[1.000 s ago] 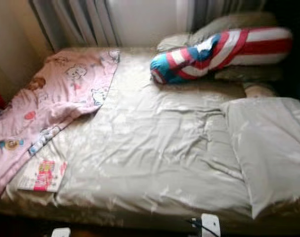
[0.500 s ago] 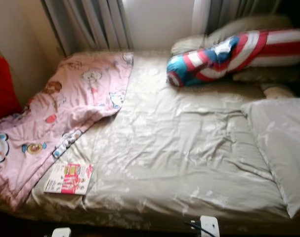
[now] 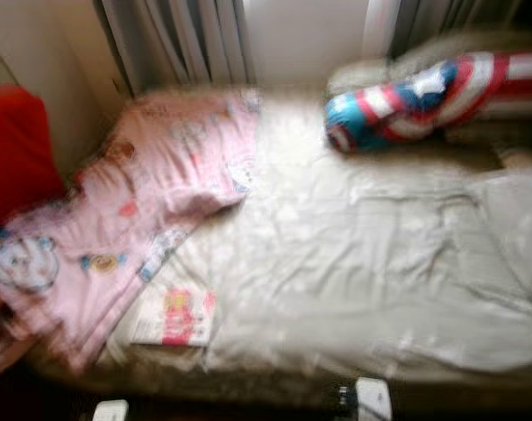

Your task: Clean up the room

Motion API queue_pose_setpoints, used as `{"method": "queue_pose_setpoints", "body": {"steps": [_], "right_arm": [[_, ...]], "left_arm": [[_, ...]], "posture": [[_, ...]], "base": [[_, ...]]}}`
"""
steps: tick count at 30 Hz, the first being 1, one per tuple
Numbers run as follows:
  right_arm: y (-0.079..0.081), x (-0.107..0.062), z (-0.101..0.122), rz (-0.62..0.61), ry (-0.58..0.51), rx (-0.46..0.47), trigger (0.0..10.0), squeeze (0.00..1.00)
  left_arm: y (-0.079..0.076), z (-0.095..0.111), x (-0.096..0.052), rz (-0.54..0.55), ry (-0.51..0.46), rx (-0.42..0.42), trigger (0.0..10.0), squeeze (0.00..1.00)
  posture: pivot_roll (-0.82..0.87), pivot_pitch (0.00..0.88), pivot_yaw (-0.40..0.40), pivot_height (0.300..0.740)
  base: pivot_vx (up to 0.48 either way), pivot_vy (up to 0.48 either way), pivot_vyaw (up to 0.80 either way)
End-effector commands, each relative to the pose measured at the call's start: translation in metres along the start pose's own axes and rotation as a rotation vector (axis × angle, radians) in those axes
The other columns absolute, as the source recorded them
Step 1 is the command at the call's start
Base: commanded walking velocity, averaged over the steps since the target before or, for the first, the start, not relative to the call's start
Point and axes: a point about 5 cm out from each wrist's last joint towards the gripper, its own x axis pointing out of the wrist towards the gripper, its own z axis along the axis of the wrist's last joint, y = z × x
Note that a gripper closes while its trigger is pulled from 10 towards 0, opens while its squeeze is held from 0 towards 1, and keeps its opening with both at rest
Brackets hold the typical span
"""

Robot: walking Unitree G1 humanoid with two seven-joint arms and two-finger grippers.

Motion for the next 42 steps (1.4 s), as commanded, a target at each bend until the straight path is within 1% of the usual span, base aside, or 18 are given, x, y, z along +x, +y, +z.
{"method": "queue_pose_setpoints", "body": {"steps": [1,29,42], "right_arm": [[0.0063,0.0008,0.0009,0.017,0.000,0.005,10.0,0.00],[0.0070,0.0009,0.0015,0.023,-0.002,0.006,10.0,0.00],[0.0075,0.0009,0.0011,0.025,0.000,0.002,10.0,0.00]], "left_arm": [[0.0050,0.0000,-0.0002,0.015,0.009,0.004,10.0,0.00],[0.0047,0.0001,-0.0001,0.016,0.009,-0.001,10.0,0.00],[0.0035,0.0004,-0.0001,-0.002,0.006,-0.001,10.0,0.00]], "posture": [[-0.01,0.084,0.010,0.740],[-0.01,0.102,0.011,0.740],[0.00,0.106,0.011,0.740]], "base": [[0.000,0.480,0.00],[0.000,0.477,0.00],[0.000,0.020,0.00]]}}
